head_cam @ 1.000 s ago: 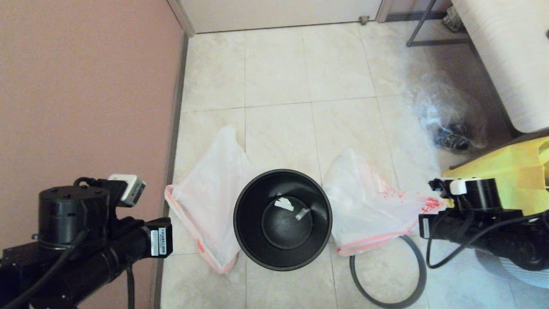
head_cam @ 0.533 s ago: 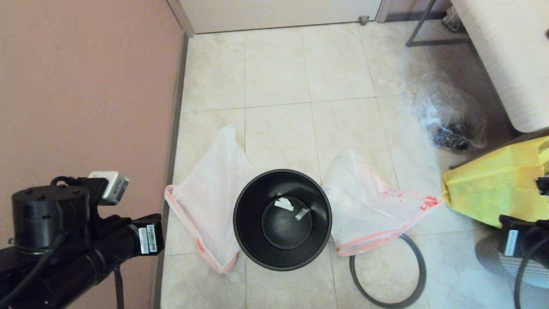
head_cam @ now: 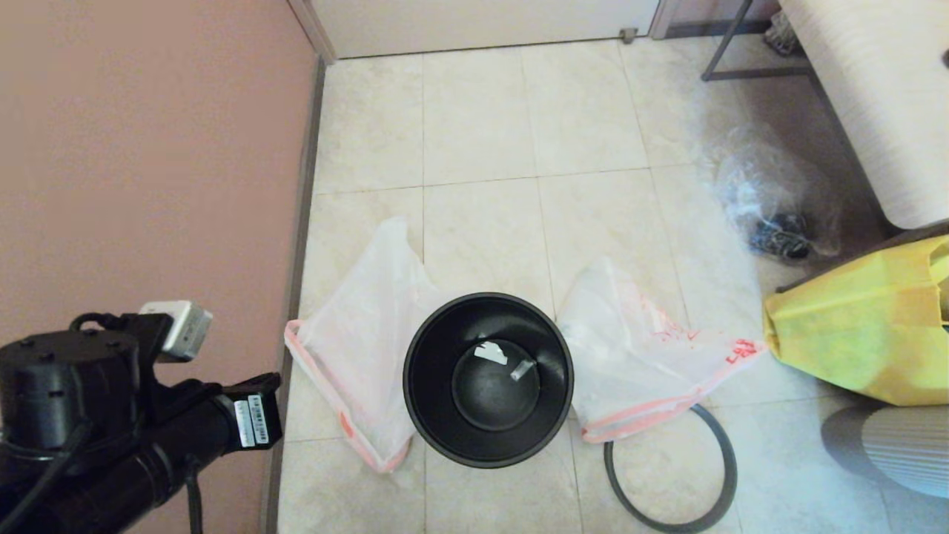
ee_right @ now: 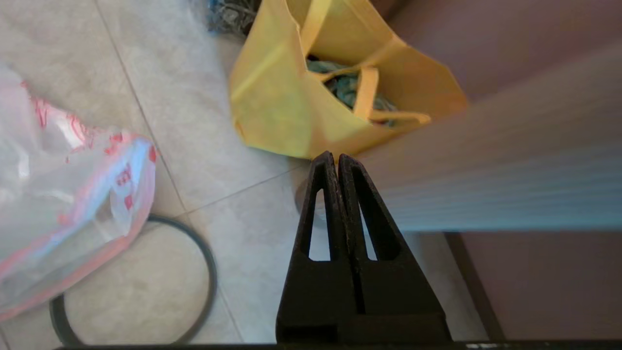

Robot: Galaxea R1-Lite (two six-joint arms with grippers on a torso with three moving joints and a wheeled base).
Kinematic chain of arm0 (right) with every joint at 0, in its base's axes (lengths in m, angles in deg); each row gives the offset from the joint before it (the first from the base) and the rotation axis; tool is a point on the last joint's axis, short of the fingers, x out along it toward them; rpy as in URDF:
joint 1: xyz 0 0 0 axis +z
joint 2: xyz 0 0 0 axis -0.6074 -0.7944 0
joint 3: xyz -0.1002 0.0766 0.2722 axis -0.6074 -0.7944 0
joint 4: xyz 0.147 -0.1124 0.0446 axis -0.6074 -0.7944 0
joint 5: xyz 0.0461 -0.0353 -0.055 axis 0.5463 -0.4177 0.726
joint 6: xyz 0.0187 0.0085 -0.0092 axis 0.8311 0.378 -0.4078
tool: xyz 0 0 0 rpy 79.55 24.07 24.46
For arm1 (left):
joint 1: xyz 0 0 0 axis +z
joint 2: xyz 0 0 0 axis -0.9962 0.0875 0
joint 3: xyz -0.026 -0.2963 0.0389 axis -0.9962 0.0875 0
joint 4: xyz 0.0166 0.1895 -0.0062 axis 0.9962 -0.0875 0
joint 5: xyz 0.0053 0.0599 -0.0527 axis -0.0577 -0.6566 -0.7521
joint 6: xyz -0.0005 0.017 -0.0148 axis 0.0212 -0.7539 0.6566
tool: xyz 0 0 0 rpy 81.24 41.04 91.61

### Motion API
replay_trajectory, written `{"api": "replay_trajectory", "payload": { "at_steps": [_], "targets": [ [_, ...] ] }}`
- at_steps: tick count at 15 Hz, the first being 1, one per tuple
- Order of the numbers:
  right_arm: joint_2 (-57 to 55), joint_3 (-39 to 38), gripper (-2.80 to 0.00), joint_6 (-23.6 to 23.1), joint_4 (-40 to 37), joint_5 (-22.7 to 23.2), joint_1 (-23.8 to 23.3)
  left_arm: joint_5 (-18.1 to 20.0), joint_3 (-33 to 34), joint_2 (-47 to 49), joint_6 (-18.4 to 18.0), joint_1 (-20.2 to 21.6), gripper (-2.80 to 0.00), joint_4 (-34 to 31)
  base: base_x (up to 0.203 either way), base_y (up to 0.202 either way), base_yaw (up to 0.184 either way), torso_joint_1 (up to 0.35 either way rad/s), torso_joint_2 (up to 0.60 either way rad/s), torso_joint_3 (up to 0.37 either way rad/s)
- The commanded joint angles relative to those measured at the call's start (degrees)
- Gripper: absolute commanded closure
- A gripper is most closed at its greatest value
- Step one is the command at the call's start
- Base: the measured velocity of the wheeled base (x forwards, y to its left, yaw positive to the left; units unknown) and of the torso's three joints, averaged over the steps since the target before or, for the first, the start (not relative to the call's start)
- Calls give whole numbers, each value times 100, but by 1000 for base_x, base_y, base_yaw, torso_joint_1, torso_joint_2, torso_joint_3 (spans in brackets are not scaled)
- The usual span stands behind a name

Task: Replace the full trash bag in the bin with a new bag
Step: Pick up a new trash bag

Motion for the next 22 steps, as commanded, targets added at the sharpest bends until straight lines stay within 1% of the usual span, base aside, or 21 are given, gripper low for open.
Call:
{"api": "replay_trajectory", "payload": {
  "at_steps": [1, 2, 4, 6, 7, 9, 11, 13, 14, 15, 17, 22],
  "targets": [
    [886, -415, 0, -19, 6, 56, -86, -32, -2, -186, -12, -68, 0, 11, 0, 0, 0, 0, 0, 0],
    [1189, -571, 0, -34, -93, 181, -96, -73, -13, -276, -28, -68, 0, -8, 0, 0, 0, 0, 0, 0],
    [1739, -610, 0, -52, -679, 567, -99, -161, 9, -356, -40, -68, 0, -27, 0, 0, 0, 0, 0, 0],
    [2198, -589, 0, -42, -1229, 1274, -89, -167, 46, -415, -40, -69, 0, -31, 0, 0, 0, 0, 0, 0],
    [2462, -606, 0, -37, -1444, 1551, -82, -159, 64, -474, -40, -76, 0, -33, 0, 0, 0, 0, 0, 0],
    [3061, -635, 0, -7, -2043, 2310, -109, -150, 201, -492, -16, -77, 0, -15, 0, 0, 0, 0, 0, 0],
    [3684, -650, 0, 13, -2597, 2904, -138, -140, 302, -448, 13, -77, 0, 4, 0, 0, 0, 0, 0, 0],
    [3751, -752, 0, 59, -2953, 3406, -158, -133, 274, -436, 5, -77, 0, 12, 0, 0, 0, 0, 0, 0],
    [3727, -790, 0, 55, -3000, 3559, -153, -124, 258, -405, 11, -77, 0, 13, 0, 0, 0, 0, 0, 0],
    [3727, -781, 0, 75, -3016, 3559, -153, -123, 237, -296, 18, -77, 0, 22, 0, 0, 0, 0, 0, 0],
    [3731, -793, 0, 369, -2984, 3523, -153, -143, 161, 31, 54, -62, 0, 106, 0, 0, 0, 0, 0, 0],
    [3732, -790, 0, 337, -2982, 3507, -153, -159, 93, 1173, 127, 211, 0, 560, 0, 0, 0, 0, 0, 0]
  ]
}}
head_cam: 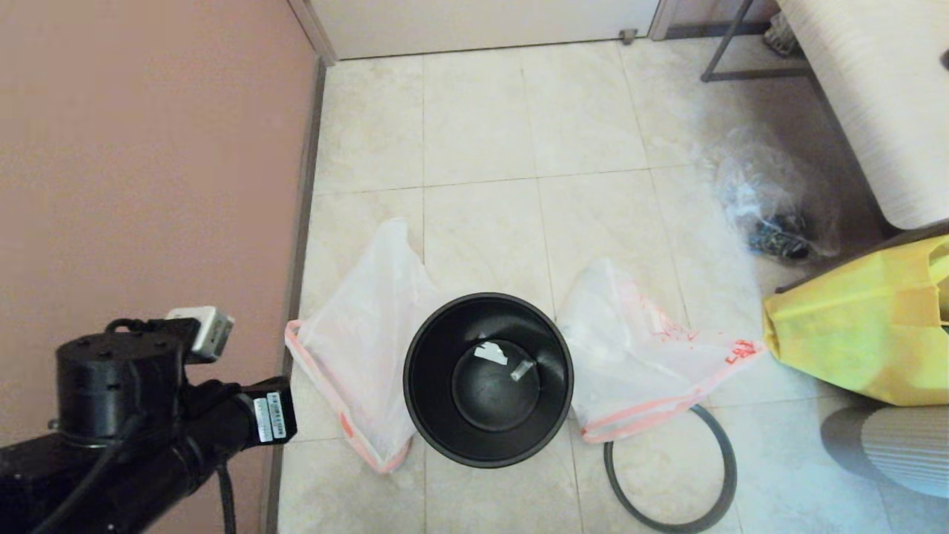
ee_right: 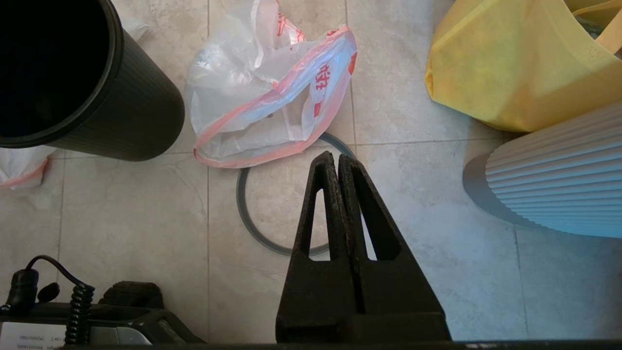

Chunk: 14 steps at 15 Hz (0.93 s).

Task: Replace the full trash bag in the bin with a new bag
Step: Pick up a new trash bag

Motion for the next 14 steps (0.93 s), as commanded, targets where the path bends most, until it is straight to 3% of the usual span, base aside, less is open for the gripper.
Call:
{"api": "replay_trajectory", "payload": {
  "at_steps": [1, 6, 9, 12, 14],
  "targets": [
    [-10, 4, 0, -5, -1, 2, 2, -21, 45, 741, 10, 79, 0, 244, 0, 0, 0, 0, 0, 0],
    [-19, 2, 0, -5, -1, 2, 2, -16, 160, 2186, 17, 292, 0, 1114, 0, 0, 0, 0, 0, 0],
    [-14, 3, 0, -5, -1, 2, 2, -57, 396, 3533, 34, 395, 0, 2052, 0, 0, 0, 0, 0, 0],
    [-19, 1, 0, -5, -1, 2, 2, -232, 497, 4865, -284, 496, 0, 3200, 0, 0, 0, 0, 0, 0],
    [-19, -1, 0, -5, -1, 2, 2, -373, 469, 5625, -680, 516, 0, 3946, 0, 0, 0, 0, 0, 0]
  ]
}}
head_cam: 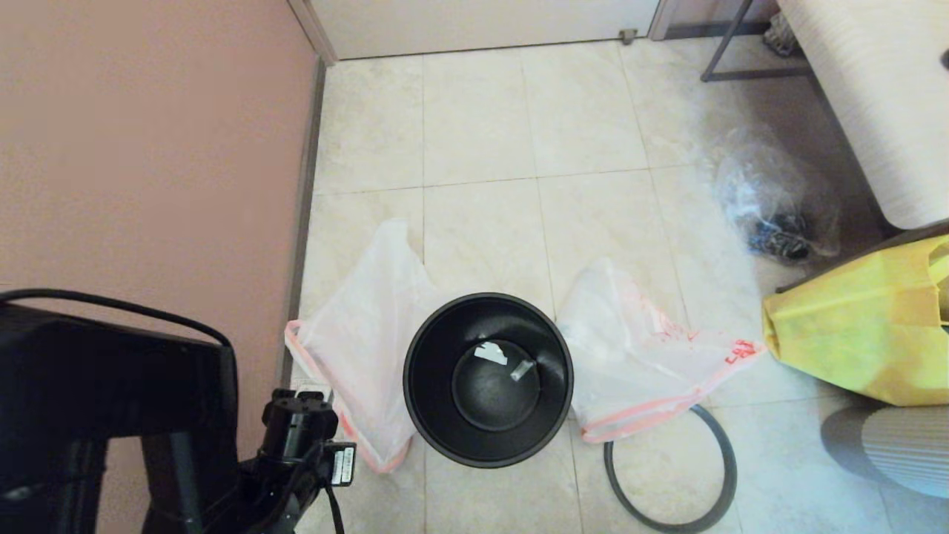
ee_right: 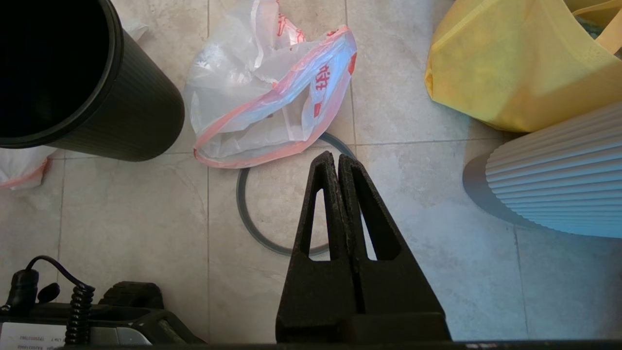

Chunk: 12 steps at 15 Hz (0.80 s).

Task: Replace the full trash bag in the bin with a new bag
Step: Pick up a new trash bag

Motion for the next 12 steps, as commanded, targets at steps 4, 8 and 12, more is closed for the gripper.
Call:
{"api": "replay_trajectory", "payload": {
  "at_steps": [4, 8, 12],
  "targets": [
    [-18, 4, 0, -2, -1, 2, 2, -192, -589, 1290, -557, 125, -280, 730, 0, 0, 0, 0, 0, 0],
    [-19, -5, 0, -2, -1, 2, 2, -428, -1492, 1546, -554, 286, -280, -143, 0, 0, 0, 0, 0, 0],
    [-13, 0, 0, -2, -1, 2, 2, -468, -2218, 1574, -551, 313, -280, -724, 0, 0, 0, 0, 0, 0]
  ]
}}
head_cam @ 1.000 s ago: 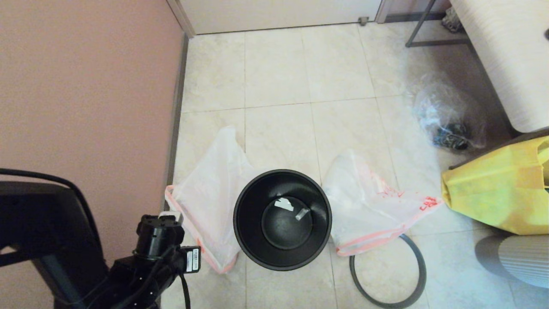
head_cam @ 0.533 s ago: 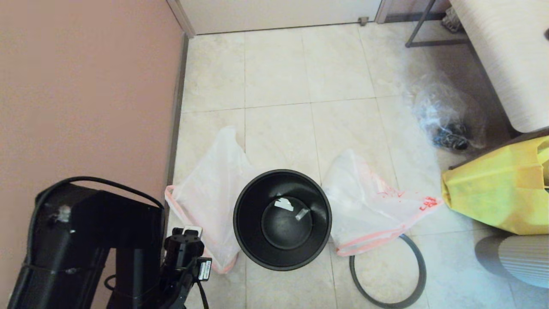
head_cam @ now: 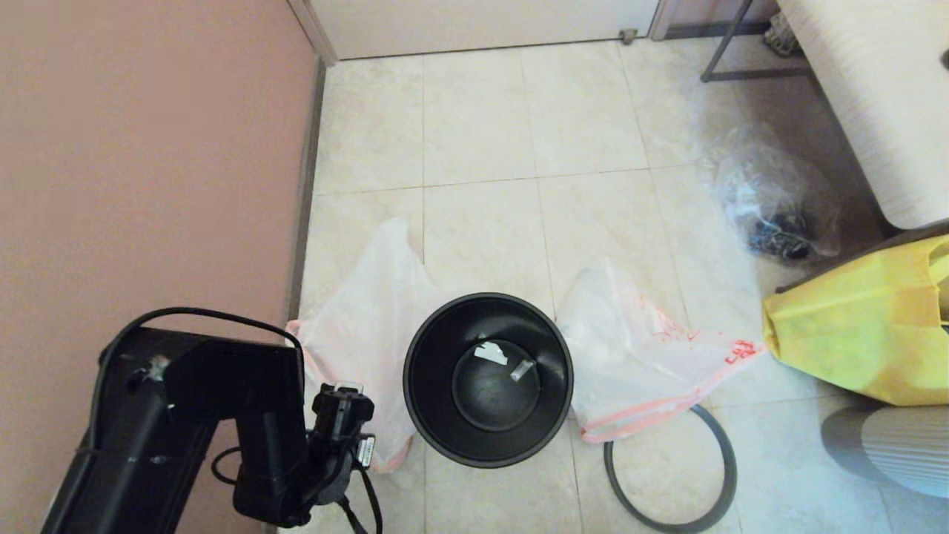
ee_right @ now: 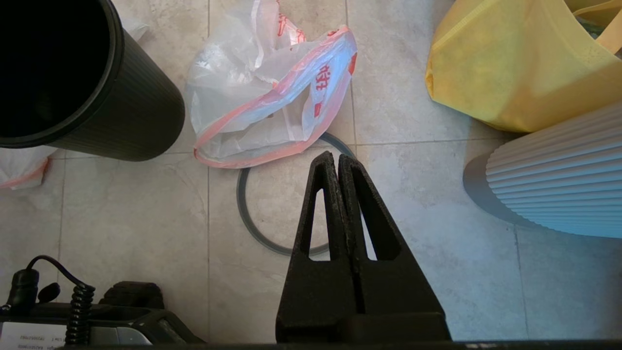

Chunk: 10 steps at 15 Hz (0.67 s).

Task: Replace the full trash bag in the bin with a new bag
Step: Pick up a new trash bag

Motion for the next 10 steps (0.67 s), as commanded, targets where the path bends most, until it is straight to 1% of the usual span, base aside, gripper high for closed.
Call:
{"api": "replay_trajectory", "payload": {
  "at_steps": [1, 2, 4, 7, 8, 10],
  "targets": [
    [-9, -2, 0, -2, -2, 2, 2, -22, -486, 65, 2, 48, -280, -128, 0, 0, 0, 0, 0, 0],
    [-11, -3, 0, -2, -2, 2, 2, -28, -785, 92, 6, 95, -280, -334, 0, 0, 0, 0, 0, 0],
    [-10, -4, 0, -2, -2, 2, 2, -76, -1361, 158, 44, 208, -280, -1016, 0, 0, 0, 0, 0, 0],
    [-12, -3, 0, -2, -2, 2, 2, -872, -2182, 644, 107, 273, -280, -1775, 0, 0, 0, 0, 0, 0],
    [-15, -4, 0, -2, -2, 2, 2, -1009, -2346, 814, 112, 281, -280, -1871, 0, 0, 0, 0, 0, 0],
    [-15, -5, 0, -2, -2, 2, 2, -1088, -2500, 921, 115, 288, -280, -1926, 0, 0, 0, 0, 0, 0]
  ]
}}
